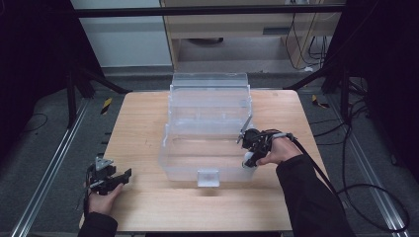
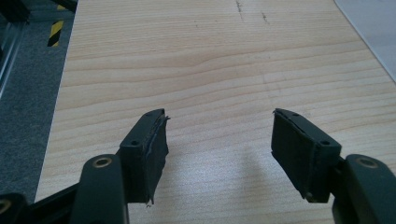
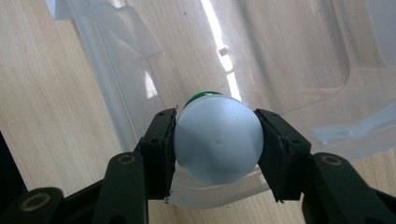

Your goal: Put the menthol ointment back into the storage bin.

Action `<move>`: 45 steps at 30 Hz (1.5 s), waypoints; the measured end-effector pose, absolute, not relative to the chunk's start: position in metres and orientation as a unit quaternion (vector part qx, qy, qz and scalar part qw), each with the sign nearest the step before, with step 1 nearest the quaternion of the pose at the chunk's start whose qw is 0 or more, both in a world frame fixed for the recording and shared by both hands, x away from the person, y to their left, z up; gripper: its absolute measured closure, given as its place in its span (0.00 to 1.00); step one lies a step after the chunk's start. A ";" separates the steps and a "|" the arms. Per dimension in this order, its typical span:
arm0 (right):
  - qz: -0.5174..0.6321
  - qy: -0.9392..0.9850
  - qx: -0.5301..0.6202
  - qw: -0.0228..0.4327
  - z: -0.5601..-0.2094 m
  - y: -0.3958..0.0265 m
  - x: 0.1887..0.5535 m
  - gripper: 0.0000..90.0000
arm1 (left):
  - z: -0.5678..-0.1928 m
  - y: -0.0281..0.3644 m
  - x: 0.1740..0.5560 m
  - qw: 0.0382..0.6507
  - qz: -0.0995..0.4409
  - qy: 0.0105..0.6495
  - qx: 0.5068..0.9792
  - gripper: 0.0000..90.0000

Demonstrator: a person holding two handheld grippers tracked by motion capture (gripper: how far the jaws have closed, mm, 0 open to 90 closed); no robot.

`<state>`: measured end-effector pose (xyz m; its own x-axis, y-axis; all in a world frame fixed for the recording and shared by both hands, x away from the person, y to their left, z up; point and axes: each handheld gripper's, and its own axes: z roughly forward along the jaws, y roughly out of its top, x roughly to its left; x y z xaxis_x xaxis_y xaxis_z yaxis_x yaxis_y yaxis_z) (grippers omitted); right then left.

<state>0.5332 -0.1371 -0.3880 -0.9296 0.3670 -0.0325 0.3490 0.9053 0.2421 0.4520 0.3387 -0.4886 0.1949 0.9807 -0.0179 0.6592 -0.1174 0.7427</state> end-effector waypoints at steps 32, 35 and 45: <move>0.128 0.973 0.188 0.045 -0.391 -0.138 0.527 0.54 | -0.488 0.339 0.452 0.320 0.252 0.582 0.704 0.40; 0.146 0.968 0.197 0.055 -0.387 -0.141 0.526 0.49 | -0.488 0.339 0.452 0.321 0.252 0.583 0.703 0.40; 0.263 0.924 0.248 0.126 -0.365 -0.165 0.512 0.28 | -0.488 0.339 0.452 0.320 0.252 0.583 0.703 0.40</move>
